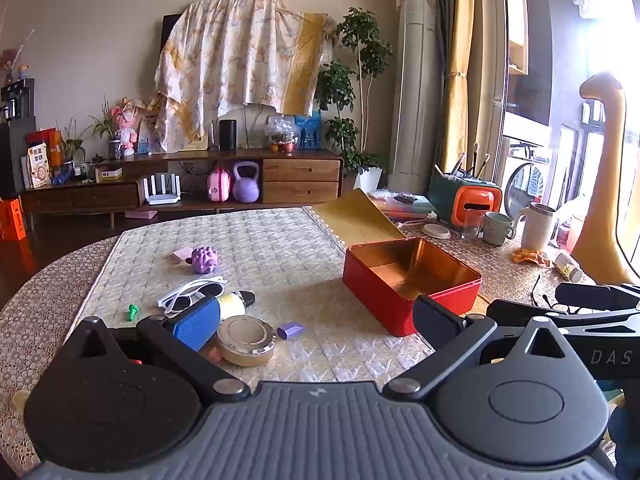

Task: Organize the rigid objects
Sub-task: 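Move both tools toward the cluster of small items on the table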

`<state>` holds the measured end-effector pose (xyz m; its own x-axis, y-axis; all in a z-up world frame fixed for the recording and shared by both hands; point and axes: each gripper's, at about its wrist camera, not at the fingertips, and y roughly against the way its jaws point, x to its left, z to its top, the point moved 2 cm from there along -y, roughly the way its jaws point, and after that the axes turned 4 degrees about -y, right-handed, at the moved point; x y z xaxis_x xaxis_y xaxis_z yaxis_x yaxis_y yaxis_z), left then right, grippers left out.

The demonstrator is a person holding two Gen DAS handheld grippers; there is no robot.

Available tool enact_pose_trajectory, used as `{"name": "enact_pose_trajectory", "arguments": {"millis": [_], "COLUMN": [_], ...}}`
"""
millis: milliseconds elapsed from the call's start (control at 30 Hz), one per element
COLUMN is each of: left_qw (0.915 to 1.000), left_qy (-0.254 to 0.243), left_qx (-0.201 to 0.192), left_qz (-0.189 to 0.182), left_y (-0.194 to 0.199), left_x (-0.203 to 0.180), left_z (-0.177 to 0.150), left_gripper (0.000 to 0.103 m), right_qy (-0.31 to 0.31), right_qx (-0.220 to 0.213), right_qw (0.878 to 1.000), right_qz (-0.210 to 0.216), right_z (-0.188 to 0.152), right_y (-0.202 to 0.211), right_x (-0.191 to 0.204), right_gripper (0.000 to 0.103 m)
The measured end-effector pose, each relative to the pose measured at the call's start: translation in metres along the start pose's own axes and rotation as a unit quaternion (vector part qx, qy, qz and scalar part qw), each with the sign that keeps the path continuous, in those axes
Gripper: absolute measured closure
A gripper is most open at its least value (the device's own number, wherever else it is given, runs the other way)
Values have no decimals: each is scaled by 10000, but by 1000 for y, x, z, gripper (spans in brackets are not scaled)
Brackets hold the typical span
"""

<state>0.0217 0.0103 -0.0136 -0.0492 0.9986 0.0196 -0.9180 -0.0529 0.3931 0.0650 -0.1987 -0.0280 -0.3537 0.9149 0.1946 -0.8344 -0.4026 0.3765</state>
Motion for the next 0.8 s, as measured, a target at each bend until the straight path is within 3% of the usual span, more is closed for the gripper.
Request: {"name": "enact_pose_trajectory", "arguments": {"millis": [800], "left_qw": [9995], "left_qy": [205], "left_qx": [230], "left_qz": [11], "left_y": [-4], "left_x": [9], "left_z": [-3], "left_gripper": [0], "right_qy": [194], "right_qx": [63], "right_qw": [9997], "right_qz": [102], "right_z": [2], "right_y": [-9], "right_x": [8], "right_gripper": [0]}}
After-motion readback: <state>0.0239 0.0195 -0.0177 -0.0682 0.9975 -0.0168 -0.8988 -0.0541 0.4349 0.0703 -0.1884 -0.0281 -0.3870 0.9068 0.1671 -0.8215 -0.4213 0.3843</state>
